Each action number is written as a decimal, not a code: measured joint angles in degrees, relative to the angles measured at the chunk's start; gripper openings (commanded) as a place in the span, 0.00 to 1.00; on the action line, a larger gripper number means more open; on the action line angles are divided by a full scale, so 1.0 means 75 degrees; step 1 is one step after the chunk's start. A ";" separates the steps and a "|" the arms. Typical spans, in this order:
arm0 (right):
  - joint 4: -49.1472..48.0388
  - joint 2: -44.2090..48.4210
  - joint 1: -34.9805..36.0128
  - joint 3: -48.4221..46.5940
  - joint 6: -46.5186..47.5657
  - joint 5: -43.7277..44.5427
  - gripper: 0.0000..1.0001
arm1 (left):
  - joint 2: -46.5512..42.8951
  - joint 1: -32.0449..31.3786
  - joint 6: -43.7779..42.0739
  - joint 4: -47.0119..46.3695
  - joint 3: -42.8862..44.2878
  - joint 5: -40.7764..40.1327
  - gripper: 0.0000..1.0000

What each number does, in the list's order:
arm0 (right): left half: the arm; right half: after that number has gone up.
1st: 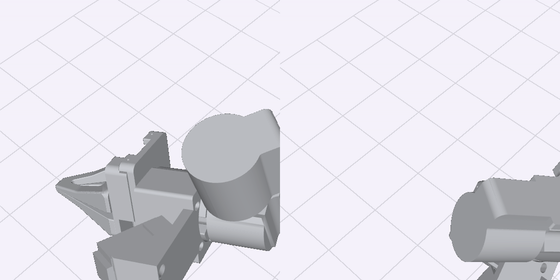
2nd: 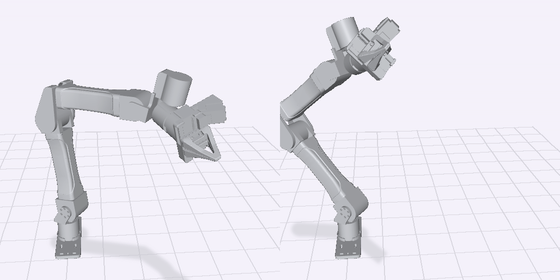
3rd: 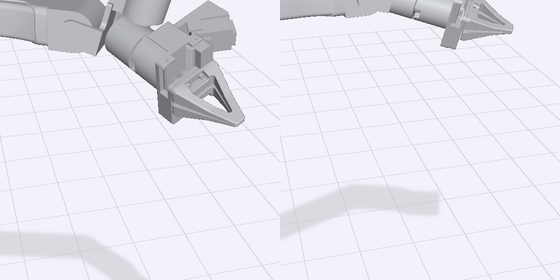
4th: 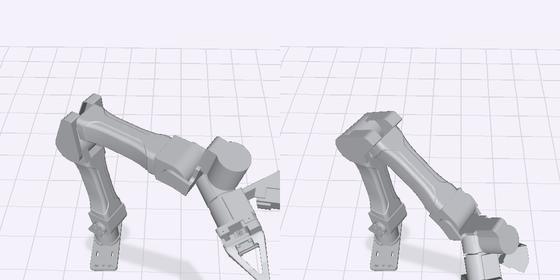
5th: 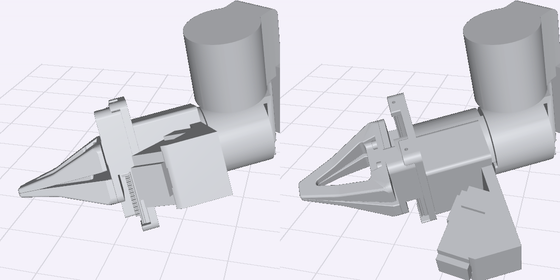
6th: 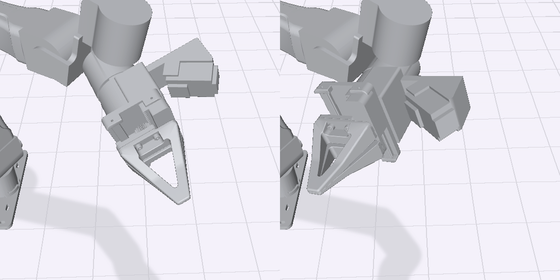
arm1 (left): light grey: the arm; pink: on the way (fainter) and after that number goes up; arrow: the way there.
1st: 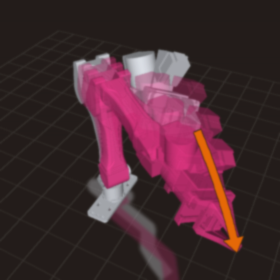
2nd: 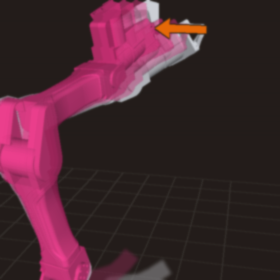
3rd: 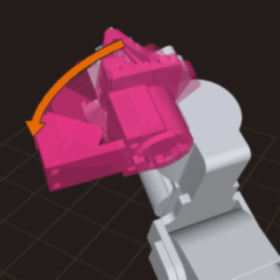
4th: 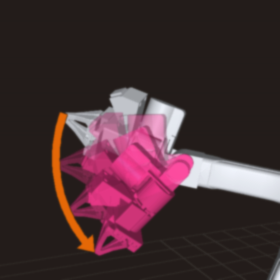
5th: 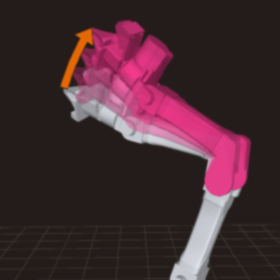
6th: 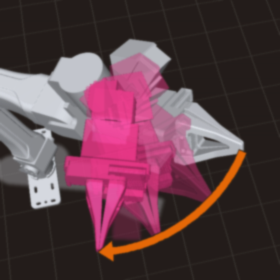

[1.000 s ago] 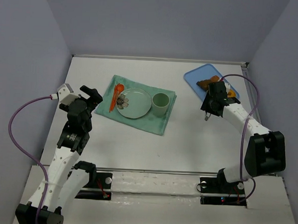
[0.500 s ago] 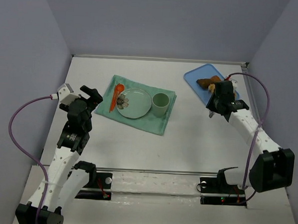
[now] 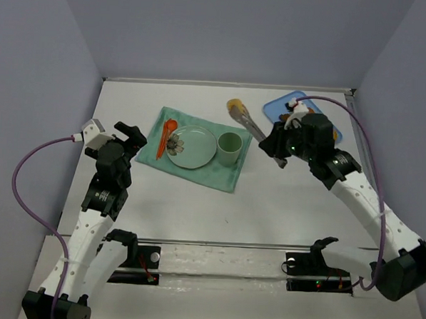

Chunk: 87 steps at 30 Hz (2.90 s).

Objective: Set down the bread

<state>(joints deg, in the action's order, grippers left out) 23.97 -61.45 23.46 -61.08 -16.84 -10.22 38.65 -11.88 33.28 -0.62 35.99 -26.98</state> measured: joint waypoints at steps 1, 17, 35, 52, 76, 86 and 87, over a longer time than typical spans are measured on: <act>-0.0061 -0.0315 0.0323 -0.0117 0.0119 -0.0125 0.17 | 0.0000 0.0000 0.0000 0.0003 0.0000 0.0000 0.99; 0.0970 -0.5100 0.2987 -0.3637 0.1652 0.0466 0.34 | -0.0009 0.0003 -0.0003 0.0006 0.0000 0.0000 0.99; 0.1938 -0.5610 0.3133 -0.4354 0.1702 0.1419 0.59 | -0.0035 0.0003 -0.0023 0.0006 0.0000 -0.0009 0.99; 0.0239 -0.2454 0.3048 -0.2786 0.0175 0.4374 0.40 | -0.0035 0.0003 -0.0023 0.0009 0.0000 0.0000 0.99; 0.2617 -0.1361 0.2719 0.2404 -0.6516 0.5782 0.66 | -0.0038 0.0003 -0.0020 0.0003 0.0000 0.0055 0.99; 0.2643 -0.0915 0.2719 0.2699 -0.6834 0.5531 1.00 | -0.0073 0.0003 -0.0020 0.0009 0.0000 0.0044 0.99; 0.2669 -0.0851 0.2719 0.2567 -0.6709 0.5598 1.00 | -0.0076 0.0003 -0.0020 0.0006 0.0000 0.0044 0.99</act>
<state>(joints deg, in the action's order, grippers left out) 43.99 -67.83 43.86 -41.82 -67.16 31.77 38.09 -11.86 33.12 -0.58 35.99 -26.65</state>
